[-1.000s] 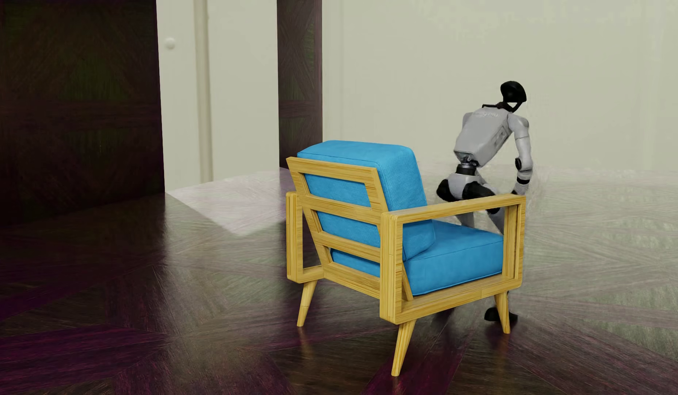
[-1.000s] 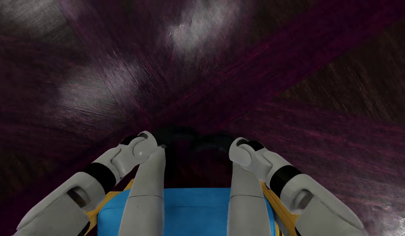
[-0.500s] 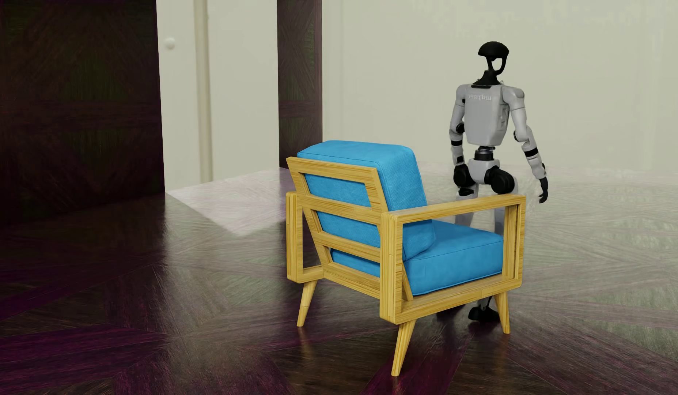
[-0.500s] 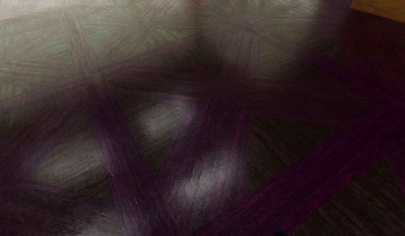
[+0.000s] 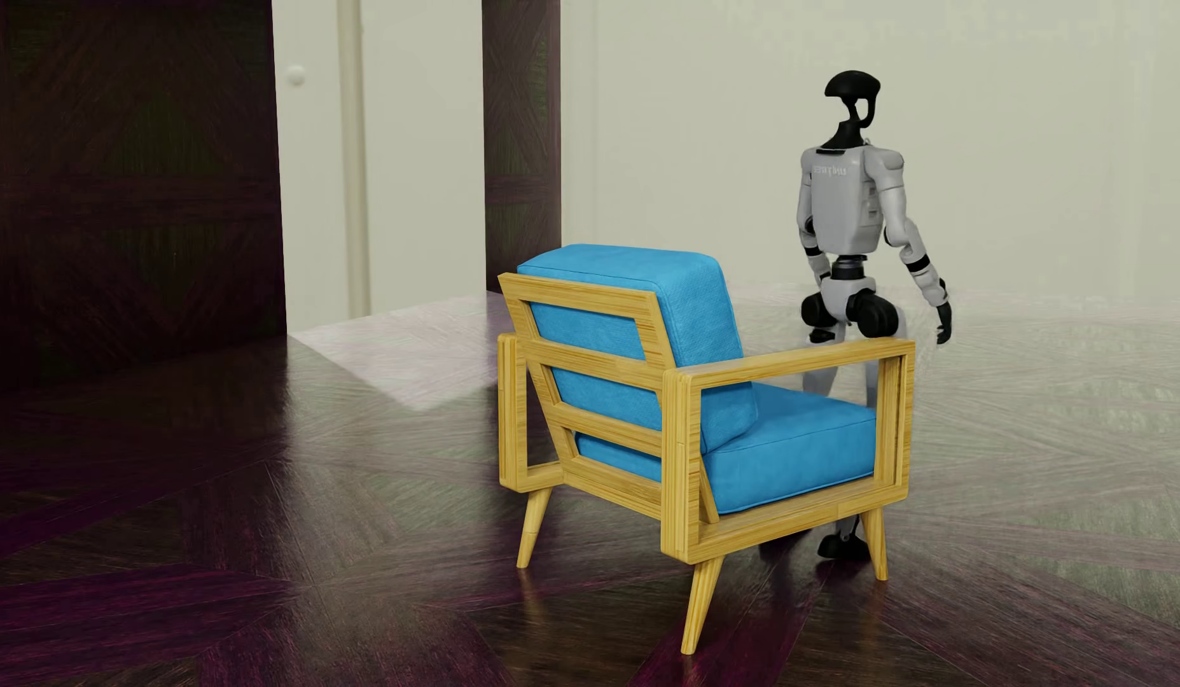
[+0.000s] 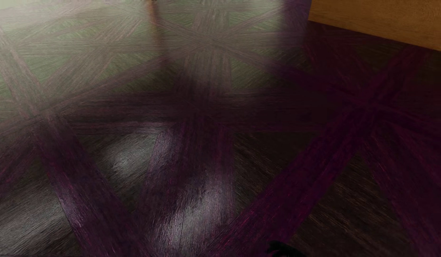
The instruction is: Get up from the chair
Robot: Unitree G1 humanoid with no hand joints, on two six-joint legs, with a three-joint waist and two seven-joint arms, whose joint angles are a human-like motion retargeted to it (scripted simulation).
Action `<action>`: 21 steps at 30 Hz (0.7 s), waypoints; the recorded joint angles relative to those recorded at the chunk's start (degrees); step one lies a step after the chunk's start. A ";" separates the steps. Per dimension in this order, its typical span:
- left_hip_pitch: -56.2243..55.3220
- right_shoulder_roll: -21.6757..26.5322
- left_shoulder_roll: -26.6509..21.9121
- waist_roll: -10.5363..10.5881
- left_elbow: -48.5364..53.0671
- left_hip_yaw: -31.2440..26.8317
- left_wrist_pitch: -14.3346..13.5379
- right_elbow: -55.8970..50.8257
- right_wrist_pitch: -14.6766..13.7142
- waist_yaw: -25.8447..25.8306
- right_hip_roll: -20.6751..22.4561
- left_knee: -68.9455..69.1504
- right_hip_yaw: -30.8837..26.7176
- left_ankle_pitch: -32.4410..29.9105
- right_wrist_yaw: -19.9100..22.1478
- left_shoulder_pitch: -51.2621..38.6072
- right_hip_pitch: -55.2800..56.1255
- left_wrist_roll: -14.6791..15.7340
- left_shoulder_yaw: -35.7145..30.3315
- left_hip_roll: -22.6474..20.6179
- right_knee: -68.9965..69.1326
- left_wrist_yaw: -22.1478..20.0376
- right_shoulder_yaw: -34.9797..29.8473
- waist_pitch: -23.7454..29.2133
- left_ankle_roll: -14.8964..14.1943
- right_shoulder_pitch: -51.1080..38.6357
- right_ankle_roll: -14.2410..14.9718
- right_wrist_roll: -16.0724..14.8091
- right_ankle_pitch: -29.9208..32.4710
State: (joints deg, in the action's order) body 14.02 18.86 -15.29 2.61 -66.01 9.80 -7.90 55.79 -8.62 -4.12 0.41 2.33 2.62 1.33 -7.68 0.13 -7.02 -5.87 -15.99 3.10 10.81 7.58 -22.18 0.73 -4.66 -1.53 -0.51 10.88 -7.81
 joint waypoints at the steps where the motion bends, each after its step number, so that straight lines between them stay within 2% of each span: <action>1: -0.51 -0.14 -0.23 -0.03 -0.05 0.29 0.02 -0.22 -0.08 -0.06 0.33 1.23 -0.77 0.30 -0.12 0.18 0.95 0.12 -0.09 0.42 0.76 -0.06 -0.13 0.18 0.16 -0.24 0.16 0.36 0.04; 4: -5.41 -0.01 -0.90 -0.10 -0.53 1.00 0.14 1.22 0.58 0.18 1.24 10.96 -2.82 3.22 0.44 -0.19 3.22 0.01 -0.52 2.66 1.13 0.18 0.17 1.25 -0.07 -1.40 0.70 0.10 0.96; 6: -8.56 1.12 -0.83 -0.11 -0.75 0.00 0.20 2.94 1.43 0.63 1.51 18.74 -3.74 7.27 1.73 -0.82 3.54 -0.19 -1.13 3.19 0.38 -0.36 1.01 2.61 1.52 -1.78 0.91 0.21 2.15; 8: -10.77 2.67 -0.13 -0.41 -0.97 -4.16 0.28 5.89 2.42 1.26 1.12 22.60 -5.01 11.30 2.55 -1.74 4.02 -0.25 -1.65 1.07 -0.23 -0.89 1.72 3.67 0.48 -2.10 0.81 -0.12 3.92; 10: -10.78 4.54 0.32 -0.35 0.26 -7.86 -0.08 8.67 3.23 1.65 1.03 20.26 -6.30 13.05 3.72 -1.83 5.22 -0.49 -1.49 -2.27 0.04 -1.65 1.52 4.08 0.17 -2.47 1.06 -0.53 5.38; 11: -10.44 5.29 0.28 -0.09 1.21 -9.26 -0.54 9.68 3.27 1.55 1.49 17.99 -7.52 12.86 4.19 -1.44 5.29 -0.43 -1.49 -3.33 -0.70 -1.70 1.21 3.94 -1.08 -2.47 0.87 -0.44 6.21; 12: -10.53 5.84 -0.02 0.16 2.07 -9.97 -0.78 10.40 3.23 1.26 2.05 15.76 -8.13 9.87 4.53 -1.41 5.90 -0.21 -1.80 -3.92 -0.81 -1.43 1.38 3.79 -1.89 -2.58 0.92 -0.73 6.63; 13: -9.94 6.01 -0.52 0.48 2.60 -8.61 -0.95 10.96 3.42 0.75 3.00 14.22 -8.67 6.76 5.22 -1.44 6.72 -0.07 -2.26 -3.82 -0.99 -1.15 1.95 3.33 1.73 -2.56 1.01 -1.36 7.06; 15: -10.21 4.93 -1.81 -0.55 2.05 -6.58 -1.27 11.55 4.00 -0.25 3.65 12.21 -9.74 4.20 7.06 -2.69 9.28 0.39 -3.29 -3.18 0.96 -0.49 3.78 3.56 1.65 -2.75 1.58 -3.29 7.51; 16: -9.72 4.18 -2.11 -1.08 1.41 -5.76 -1.30 11.85 4.10 -0.42 3.34 10.89 -9.10 3.74 7.79 -3.28 11.46 0.43 -3.54 -3.40 3.82 -0.78 4.04 3.85 1.53 -2.90 3.33 -4.38 7.04; 17: -6.39 3.62 -2.41 -1.59 0.83 -6.19 -1.15 11.50 4.07 -0.27 2.72 5.36 -7.95 2.28 7.75 -3.91 13.95 0.31 -3.03 -4.59 7.80 -1.24 3.50 4.63 2.96 -3.24 6.43 -4.79 5.73; 18: -5.49 3.32 -2.74 -1.96 0.38 -4.52 -1.47 10.90 3.22 -0.42 1.45 4.57 -6.58 2.15 6.93 -4.05 15.35 0.56 -2.05 -5.09 10.48 -1.58 2.83 5.25 2.43 -3.36 10.60 -4.44 3.01; 19: -4.34 2.92 -3.05 -2.34 -0.02 -4.06 -1.16 9.85 2.66 -0.46 0.40 3.52 -5.55 2.19 5.61 -3.84 16.48 1.02 -1.16 -5.51 13.11 -2.48 2.27 5.77 2.63 -3.11 12.98 -3.25 0.48; 20: -3.71 2.41 -3.29 -2.57 -0.65 -3.64 -0.68 8.55 2.32 -0.54 -0.54 3.38 -3.64 2.45 4.63 -3.55 16.72 1.57 -0.70 -5.67 15.64 -3.27 2.32 5.94 2.70 -2.10 11.85 -1.97 -3.92; 21: -3.44 1.66 -3.48 -2.49 -1.54 -3.21 -0.19 7.54 2.23 -0.46 -1.26 3.51 -0.85 2.61 3.71 -3.62 16.92 1.79 -0.55 -5.61 17.98 -3.70 2.69 6.12 2.79 -0.93 8.95 -1.12 -7.83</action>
State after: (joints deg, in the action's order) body 10.58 20.52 -18.78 0.12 -67.55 6.60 -8.08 63.33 -6.39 -4.58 -0.85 5.84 1.77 3.94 -3.98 -3.49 9.90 -4.08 -16.54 -2.51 28.80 3.89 -19.49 6.85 -1.87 -2.46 8.44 9.77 -15.64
